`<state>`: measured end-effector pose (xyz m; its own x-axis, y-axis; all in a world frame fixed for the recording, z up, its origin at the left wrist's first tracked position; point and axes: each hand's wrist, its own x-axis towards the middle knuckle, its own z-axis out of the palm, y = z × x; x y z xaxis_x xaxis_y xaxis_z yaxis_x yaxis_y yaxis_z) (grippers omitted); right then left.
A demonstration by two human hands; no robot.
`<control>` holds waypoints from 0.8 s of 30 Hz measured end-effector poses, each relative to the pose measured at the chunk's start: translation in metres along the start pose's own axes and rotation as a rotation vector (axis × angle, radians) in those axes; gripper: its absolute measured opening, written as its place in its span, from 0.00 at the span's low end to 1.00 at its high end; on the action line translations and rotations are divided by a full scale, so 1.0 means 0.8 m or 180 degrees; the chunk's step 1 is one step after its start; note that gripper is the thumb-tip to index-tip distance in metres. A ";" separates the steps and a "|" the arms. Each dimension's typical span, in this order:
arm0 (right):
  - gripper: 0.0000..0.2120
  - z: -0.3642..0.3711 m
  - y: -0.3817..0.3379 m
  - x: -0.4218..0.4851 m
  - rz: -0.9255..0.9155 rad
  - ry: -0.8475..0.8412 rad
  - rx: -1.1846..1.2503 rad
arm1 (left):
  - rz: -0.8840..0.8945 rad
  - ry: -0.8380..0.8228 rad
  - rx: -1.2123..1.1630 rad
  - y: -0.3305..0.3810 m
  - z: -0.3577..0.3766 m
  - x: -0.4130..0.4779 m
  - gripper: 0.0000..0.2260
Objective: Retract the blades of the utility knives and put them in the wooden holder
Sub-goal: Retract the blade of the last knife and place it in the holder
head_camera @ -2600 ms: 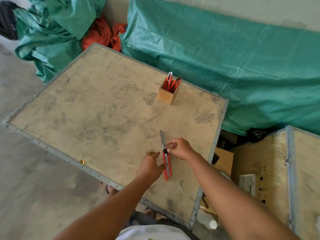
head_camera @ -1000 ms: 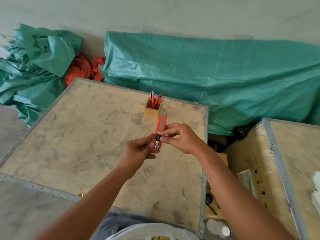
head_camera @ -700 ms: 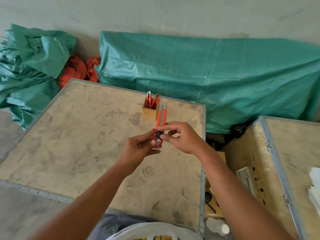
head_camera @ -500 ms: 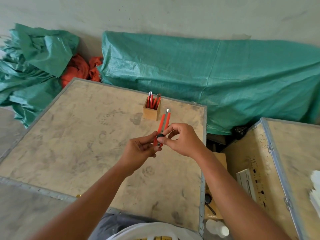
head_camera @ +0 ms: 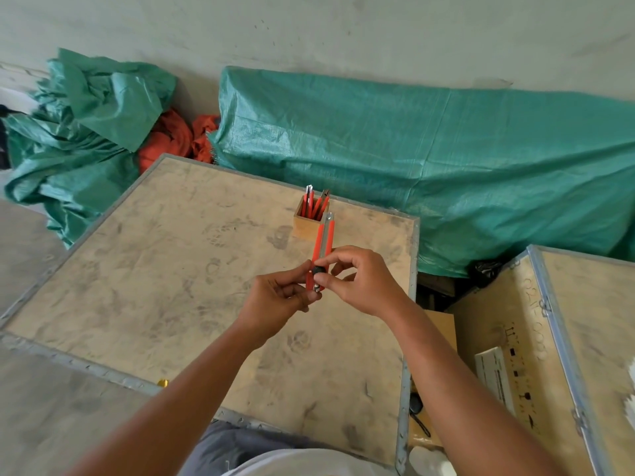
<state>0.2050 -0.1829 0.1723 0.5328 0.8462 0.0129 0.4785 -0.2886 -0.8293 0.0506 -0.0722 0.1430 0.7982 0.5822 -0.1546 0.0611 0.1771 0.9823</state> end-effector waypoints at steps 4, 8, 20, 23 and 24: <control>0.12 0.011 0.001 0.003 0.0173 0.0378 -0.0052 | -0.0030 -0.0045 0.0039 -0.003 0.002 0.001 0.23; 0.13 0.011 0.008 0.008 0.0280 0.0356 0.0276 | -0.0082 -0.0019 0.0107 -0.008 -0.003 0.008 0.23; 0.16 -0.015 0.045 0.113 0.0657 0.0338 0.0790 | 0.0007 -0.0049 0.0790 -0.018 -0.018 0.114 0.26; 0.16 -0.019 0.057 0.159 0.0693 0.0455 0.0788 | 0.0101 -0.0080 0.1059 -0.016 -0.021 0.164 0.26; 0.16 -0.019 0.061 0.175 0.0702 0.0509 0.0781 | 0.0107 -0.0098 0.1141 -0.015 -0.022 0.179 0.26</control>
<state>0.3134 -0.0856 0.1420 0.7160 0.6893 -0.1101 0.1685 -0.3237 -0.9310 0.1537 0.0235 0.1067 0.8207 0.5578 -0.1236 0.2364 -0.1345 0.9623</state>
